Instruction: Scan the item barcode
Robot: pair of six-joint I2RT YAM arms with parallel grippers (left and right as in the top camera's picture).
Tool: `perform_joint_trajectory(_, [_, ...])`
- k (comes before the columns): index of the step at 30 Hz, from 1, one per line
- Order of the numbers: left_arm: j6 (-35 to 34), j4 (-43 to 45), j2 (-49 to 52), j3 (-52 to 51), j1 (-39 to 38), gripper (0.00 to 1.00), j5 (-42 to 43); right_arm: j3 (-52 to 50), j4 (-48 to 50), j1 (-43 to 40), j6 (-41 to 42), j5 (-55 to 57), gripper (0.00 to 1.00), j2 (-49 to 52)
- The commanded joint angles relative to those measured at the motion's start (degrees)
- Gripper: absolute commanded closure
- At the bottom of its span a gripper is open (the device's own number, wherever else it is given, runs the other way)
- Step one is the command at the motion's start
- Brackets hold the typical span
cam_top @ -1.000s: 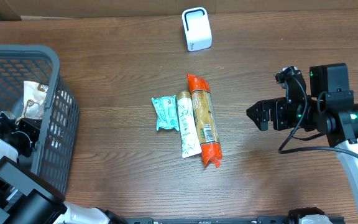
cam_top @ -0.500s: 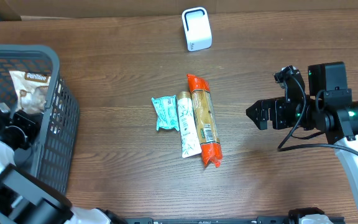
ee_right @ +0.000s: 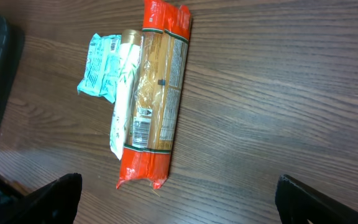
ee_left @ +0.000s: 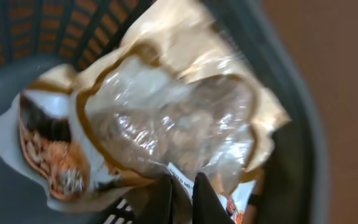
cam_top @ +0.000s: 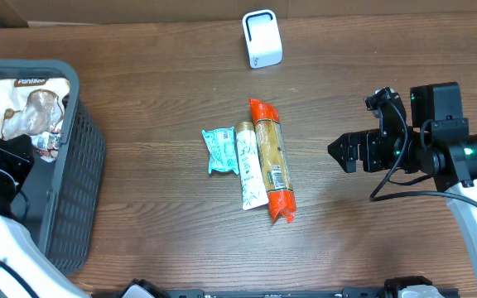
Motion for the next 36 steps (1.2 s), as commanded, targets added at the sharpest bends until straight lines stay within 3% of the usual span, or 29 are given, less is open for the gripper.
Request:
perform_joint_trajectory(1, [-2.60, 0.33, -6.23, 1.46, 0.00, 0.96, 2.56, 1.44, 0.35, -0.04, 0.11, -0.11, 0.00, -0.04])
perform_joint_trajectory(12, [-4.61, -1.38, -14.27, 1.46, 0.00, 0.96, -3.67, 1.44, 0.35, -0.04, 0.09, -0.09, 0.00, -0.04])
perform_joint_trajectory(15, [-4.50, -3.39, -12.44, 1.44, 0.02, 0.46, -6.99, 1.44, 0.39, -0.04, 0.09, -0.09, 0.00, -0.04])
perform_joint_trajectory(17, [-3.74, -4.20, -10.27, 1.46, 0.02, 0.27, -8.24, 1.44, 0.39, -0.04, 0.09, -0.09, 0.00, -0.07])
perform_joint_trajectory(21, [-2.16, -4.94, -4.26, 1.44, 0.02, 0.16, -8.24, 1.46, 0.35, -0.04, 0.09, -0.09, 0.00, -0.04])
perform_joint_trajectory(23, [-2.21, -6.14, -1.22, 1.44, 0.04, 0.07, -8.28, 1.44, 0.37, -0.04, 0.09, -0.09, 0.00, -0.04])
perform_joint_trajectory(29, [-1.01, -11.67, 7.23, 1.44, -0.02, 0.05, -13.75, 1.44, 0.35, -0.04, 0.11, -0.09, 0.00, -0.04])
perform_joint_trajectory(36, [5.53, -14.45, 12.52, 1.44, -4.83, 0.03, -34.49, 1.44, 1.01, -0.04, 0.11, -0.09, 0.00, -0.04])
